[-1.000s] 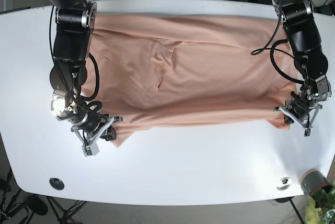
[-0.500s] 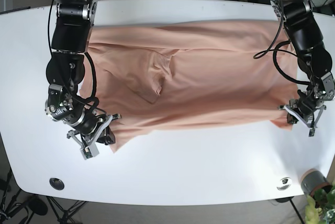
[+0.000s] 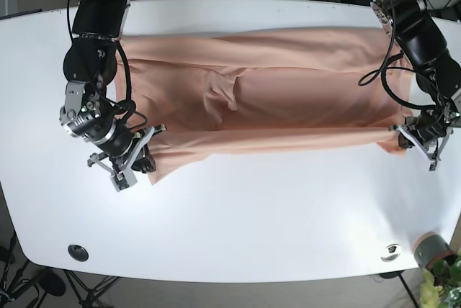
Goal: Fold the T-shirt properly
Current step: 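Lift the held edge with both grippers and fold it over the shirt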
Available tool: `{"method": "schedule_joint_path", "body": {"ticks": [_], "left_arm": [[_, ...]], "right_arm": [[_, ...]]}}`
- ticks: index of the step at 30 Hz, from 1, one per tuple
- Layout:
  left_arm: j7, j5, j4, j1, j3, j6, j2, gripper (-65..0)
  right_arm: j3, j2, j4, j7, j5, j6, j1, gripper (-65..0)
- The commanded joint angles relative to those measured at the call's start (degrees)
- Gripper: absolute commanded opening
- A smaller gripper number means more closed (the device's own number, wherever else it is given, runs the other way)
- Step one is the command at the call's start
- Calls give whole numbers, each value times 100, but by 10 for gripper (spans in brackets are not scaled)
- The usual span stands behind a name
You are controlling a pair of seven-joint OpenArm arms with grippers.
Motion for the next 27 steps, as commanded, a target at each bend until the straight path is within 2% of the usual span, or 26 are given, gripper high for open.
{"method": "schedule_joint_path", "body": {"ticks": [1, 10, 14, 27], "left_arm": [[9, -28, 309, 65, -41, -23, -128, -650], [615, -19, 1619, 892, -49, -23, 136, -650], [615, -28, 2014, 1278, -49, -23, 145, -650], [615, -28, 2463, 1946, -14, -23, 127, -650]], "right_arm": [[24, 37, 460, 54, 67, -8, -41, -650], [24, 1, 1321, -25, 67, -17, -955, -650], [33, -157, 1524, -25, 67, -17, -1290, -650], [33, -201, 1796, -25, 67, -17, -2239, -650]]}}
